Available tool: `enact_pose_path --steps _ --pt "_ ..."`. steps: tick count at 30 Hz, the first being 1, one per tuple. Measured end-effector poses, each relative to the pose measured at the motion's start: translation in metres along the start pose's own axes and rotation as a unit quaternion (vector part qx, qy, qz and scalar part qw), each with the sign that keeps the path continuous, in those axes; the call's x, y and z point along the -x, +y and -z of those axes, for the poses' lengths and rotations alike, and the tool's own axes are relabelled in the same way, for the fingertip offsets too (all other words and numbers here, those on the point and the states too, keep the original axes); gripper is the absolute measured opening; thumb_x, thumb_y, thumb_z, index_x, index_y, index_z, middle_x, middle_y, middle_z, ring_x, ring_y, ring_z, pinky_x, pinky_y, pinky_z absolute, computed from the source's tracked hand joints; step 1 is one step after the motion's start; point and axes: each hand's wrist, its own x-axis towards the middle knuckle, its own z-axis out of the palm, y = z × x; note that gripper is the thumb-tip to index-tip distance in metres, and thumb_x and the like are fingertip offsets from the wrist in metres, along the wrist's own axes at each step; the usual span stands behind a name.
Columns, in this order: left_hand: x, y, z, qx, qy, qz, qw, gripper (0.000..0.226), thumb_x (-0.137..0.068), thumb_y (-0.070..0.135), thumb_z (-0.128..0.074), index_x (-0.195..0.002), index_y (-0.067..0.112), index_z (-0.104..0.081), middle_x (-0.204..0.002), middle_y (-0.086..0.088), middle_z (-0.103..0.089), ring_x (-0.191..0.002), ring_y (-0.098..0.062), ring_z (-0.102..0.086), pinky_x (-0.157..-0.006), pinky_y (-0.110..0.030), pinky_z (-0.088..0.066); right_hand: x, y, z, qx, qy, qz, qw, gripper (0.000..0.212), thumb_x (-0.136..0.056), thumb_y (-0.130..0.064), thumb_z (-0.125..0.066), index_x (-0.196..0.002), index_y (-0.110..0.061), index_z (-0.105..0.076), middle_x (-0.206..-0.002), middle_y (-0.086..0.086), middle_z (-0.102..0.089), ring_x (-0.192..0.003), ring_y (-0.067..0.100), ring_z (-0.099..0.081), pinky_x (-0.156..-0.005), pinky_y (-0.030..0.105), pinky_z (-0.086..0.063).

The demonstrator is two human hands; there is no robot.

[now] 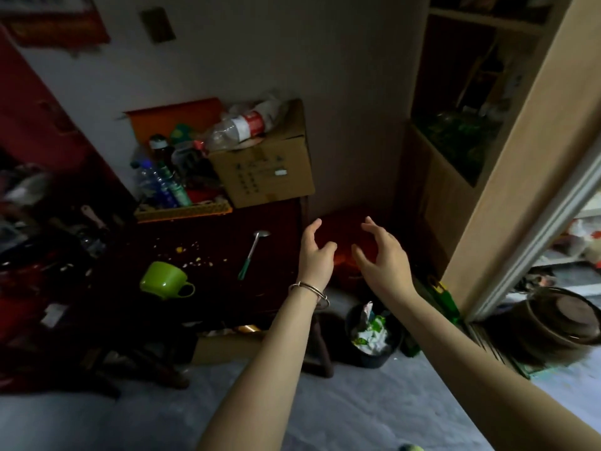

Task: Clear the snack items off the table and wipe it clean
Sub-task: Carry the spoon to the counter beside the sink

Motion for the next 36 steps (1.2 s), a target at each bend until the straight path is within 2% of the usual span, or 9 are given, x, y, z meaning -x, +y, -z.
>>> enact_pose_path --steps 6,9,10,14,20,25,28,33,36 --pt "-0.013 -0.018 0.067 -0.004 0.062 0.02 0.998 0.054 -0.091 0.006 -0.05 -0.142 0.017 -0.038 -0.149 0.0 -0.035 -0.137 -0.012 -0.032 -0.1 -0.017 -0.026 -0.016 -0.029 -0.057 -0.015 -0.065 0.033 0.997 0.049 -0.087 -0.028 -0.063 -0.133 -0.018 -0.049 -0.146 -0.005 -0.043 -0.133 0.014 -0.04 -0.104 0.03 -0.038" --pt "-0.025 -0.032 0.095 -0.003 0.097 0.034 0.995 0.053 -0.092 0.004 -0.048 -0.142 0.017 -0.037 -0.147 0.002 -0.035 -0.104 0.016 -0.048 -0.077 0.003 -0.034 -0.031 -0.041 -0.089 -0.034 -0.096 0.044 0.994 0.049 -0.088 -0.027 -0.062 -0.133 -0.018 -0.048 -0.146 -0.004 -0.043 -0.132 0.014 -0.042 -0.103 0.028 -0.038" --pt "-0.03 -0.036 0.104 -0.006 0.109 0.041 0.993 0.053 -0.093 0.004 -0.048 -0.142 0.017 -0.036 -0.146 0.002 -0.036 -0.095 0.018 -0.047 -0.071 0.004 -0.036 -0.036 -0.043 -0.099 -0.047 -0.106 0.044 0.992 0.049 -0.088 -0.026 -0.063 -0.133 -0.018 -0.048 -0.146 -0.004 -0.043 -0.131 0.014 -0.043 -0.104 0.029 -0.04" --pt "-0.054 -0.048 0.131 -0.025 0.159 0.075 0.984 0.053 -0.092 0.006 -0.049 -0.142 0.02 -0.037 -0.148 0.002 -0.035 -0.135 -0.012 -0.035 -0.104 -0.023 -0.032 -0.064 -0.047 -0.147 -0.096 -0.161 0.032 0.982 0.052 -0.088 -0.025 -0.063 -0.136 -0.018 -0.044 -0.146 -0.001 -0.043 -0.133 0.015 -0.043 -0.105 0.029 -0.041" --pt "-0.099 -0.072 0.169 -0.019 0.198 0.113 0.974 0.052 -0.09 -0.001 -0.049 -0.138 0.016 -0.041 -0.134 0.003 -0.052 -0.128 -0.011 -0.045 -0.11 -0.032 -0.034 -0.101 -0.054 -0.206 -0.095 -0.232 -0.003 0.968 0.052 -0.088 -0.021 -0.064 -0.136 -0.014 -0.045 -0.137 0.007 -0.052 -0.123 0.019 -0.052 -0.092 0.022 -0.045" --pt "-0.134 -0.097 0.19 0.001 0.194 0.152 0.969 0.054 -0.088 -0.001 -0.052 -0.138 0.017 -0.041 -0.134 0.001 -0.051 -0.127 -0.015 -0.046 -0.109 -0.036 -0.037 -0.125 -0.05 -0.243 -0.078 -0.275 -0.032 0.958 0.05 -0.087 -0.021 -0.065 -0.133 -0.013 -0.046 -0.129 0.009 -0.057 -0.122 0.02 -0.052 -0.091 0.023 -0.044" --pt "-0.159 -0.115 0.206 0.01 0.17 0.183 0.968 0.055 -0.087 0.002 -0.055 -0.138 0.017 -0.041 -0.136 0.0 -0.051 -0.126 -0.016 -0.046 -0.101 -0.03 -0.039 -0.134 -0.052 -0.265 -0.07 -0.287 -0.069 0.953 0.049 -0.087 -0.021 -0.066 -0.132 -0.016 -0.047 -0.128 0.008 -0.057 -0.118 0.019 -0.055 -0.087 0.026 -0.05" --pt "-0.204 -0.148 0.226 -0.018 0.099 0.229 0.968 0.058 -0.086 0.004 -0.056 -0.14 0.017 -0.039 -0.135 -0.002 -0.049 -0.104 -0.009 -0.053 -0.083 -0.021 -0.042 -0.147 -0.057 -0.314 -0.044 -0.275 -0.135 0.951 0.049 -0.084 -0.024 -0.068 -0.129 -0.014 -0.05 -0.123 0.008 -0.06 -0.104 0.018 -0.06 -0.067 0.012 -0.043" --pt "-0.224 -0.168 0.236 -0.05 0.048 0.251 0.965 0.054 -0.086 0.007 -0.056 -0.137 0.017 -0.042 -0.13 -0.001 -0.052 -0.08 0.001 -0.051 -0.063 -0.015 -0.04 -0.153 -0.057 -0.338 -0.008 -0.268 -0.199 0.943 0.053 -0.085 -0.03 -0.066 -0.131 -0.012 -0.048 -0.128 0.006 -0.057 -0.112 0.021 -0.057 -0.08 0.023 -0.046"
